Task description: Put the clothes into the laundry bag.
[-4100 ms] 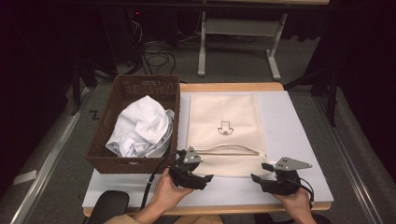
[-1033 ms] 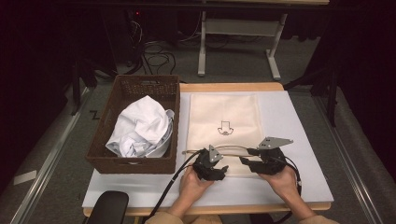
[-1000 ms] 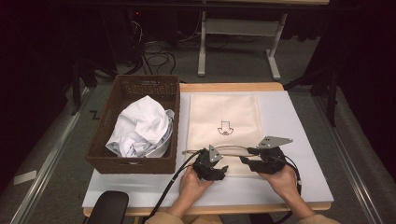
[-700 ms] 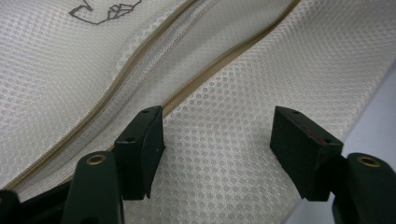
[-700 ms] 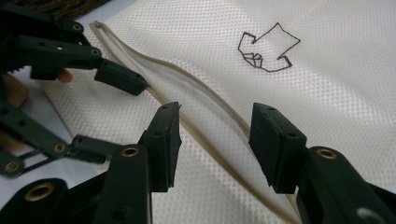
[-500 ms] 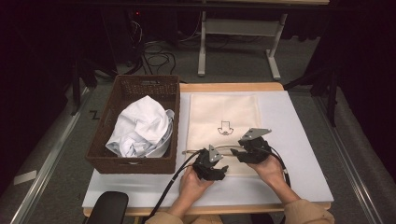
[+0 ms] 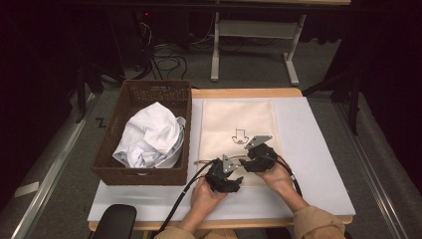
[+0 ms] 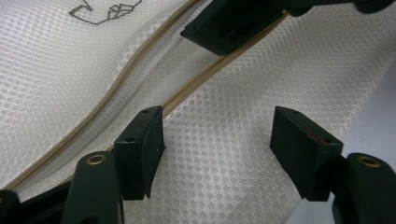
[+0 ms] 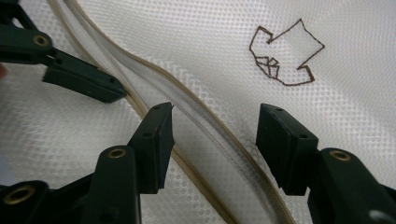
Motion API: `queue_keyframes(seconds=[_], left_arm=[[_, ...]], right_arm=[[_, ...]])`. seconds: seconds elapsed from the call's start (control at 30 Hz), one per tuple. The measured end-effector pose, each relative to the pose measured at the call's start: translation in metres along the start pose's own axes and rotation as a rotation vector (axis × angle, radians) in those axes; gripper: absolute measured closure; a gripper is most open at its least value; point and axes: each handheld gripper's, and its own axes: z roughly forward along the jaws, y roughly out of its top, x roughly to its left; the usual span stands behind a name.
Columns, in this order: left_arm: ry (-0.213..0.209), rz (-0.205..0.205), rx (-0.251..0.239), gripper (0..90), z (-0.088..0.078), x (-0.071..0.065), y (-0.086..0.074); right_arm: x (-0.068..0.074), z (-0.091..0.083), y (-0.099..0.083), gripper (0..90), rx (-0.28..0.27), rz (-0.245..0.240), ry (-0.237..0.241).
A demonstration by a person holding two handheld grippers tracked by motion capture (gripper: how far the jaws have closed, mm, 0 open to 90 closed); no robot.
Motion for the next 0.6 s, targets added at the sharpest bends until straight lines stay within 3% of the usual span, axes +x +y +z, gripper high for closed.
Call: queue_keyframes(seconds=[0.13, 0.23, 0.6], left_arm=[[0.000, 0.000, 0.000, 35.3, 0.000, 0.000, 0.000], [0.000, 0.000, 0.000, 35.3, 0.000, 0.000, 0.000], [0.000, 0.000, 0.000, 35.3, 0.000, 0.000, 0.000]], right_arm=[[-0.006, 0.006, -0.002, 47.5, 0.020, 0.025, -0.008], [-0.008, 0.010, -0.004, 53.7, 0.045, 0.035, -0.008], [-0.018, 0.011, -0.005, 73.5, 0.012, 0.095, 0.006]])
